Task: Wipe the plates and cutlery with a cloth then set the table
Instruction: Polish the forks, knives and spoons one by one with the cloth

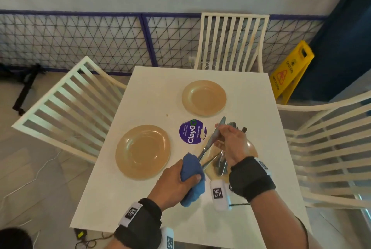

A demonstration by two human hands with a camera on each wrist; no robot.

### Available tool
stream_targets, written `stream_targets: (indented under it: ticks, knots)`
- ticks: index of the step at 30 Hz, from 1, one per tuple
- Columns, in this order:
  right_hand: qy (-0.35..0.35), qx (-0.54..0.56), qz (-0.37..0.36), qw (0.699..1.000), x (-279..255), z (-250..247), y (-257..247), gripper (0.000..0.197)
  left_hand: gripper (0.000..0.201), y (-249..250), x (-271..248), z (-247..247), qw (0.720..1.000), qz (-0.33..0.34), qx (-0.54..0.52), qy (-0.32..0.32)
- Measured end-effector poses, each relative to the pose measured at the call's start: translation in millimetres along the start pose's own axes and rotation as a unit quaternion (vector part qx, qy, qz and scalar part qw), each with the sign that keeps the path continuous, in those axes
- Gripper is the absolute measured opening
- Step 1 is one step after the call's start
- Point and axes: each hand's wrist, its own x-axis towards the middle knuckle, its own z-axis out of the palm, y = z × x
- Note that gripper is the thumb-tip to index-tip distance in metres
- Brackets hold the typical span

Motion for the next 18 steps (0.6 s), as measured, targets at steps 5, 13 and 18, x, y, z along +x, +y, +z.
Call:
stream_targets:
  ticks: [5,13,18]
  knots:
    - [0.046,-0.014,0.034,0.998,41,16,25,0.022,0.042,-51,0,-50,0.997,-0.055,0.036,-0.044]
    - [0.015,-0.229,0.08,0.97,66,75,126,0.028,0.049,-85,16,-119,0.986,-0.121,-0.112,-0.017]
    - [0.019,-0.356,0.085,0.931,85,100,146,0.045,0.065,-87,30,-133,0.978,-0.129,-0.163,-0.017]
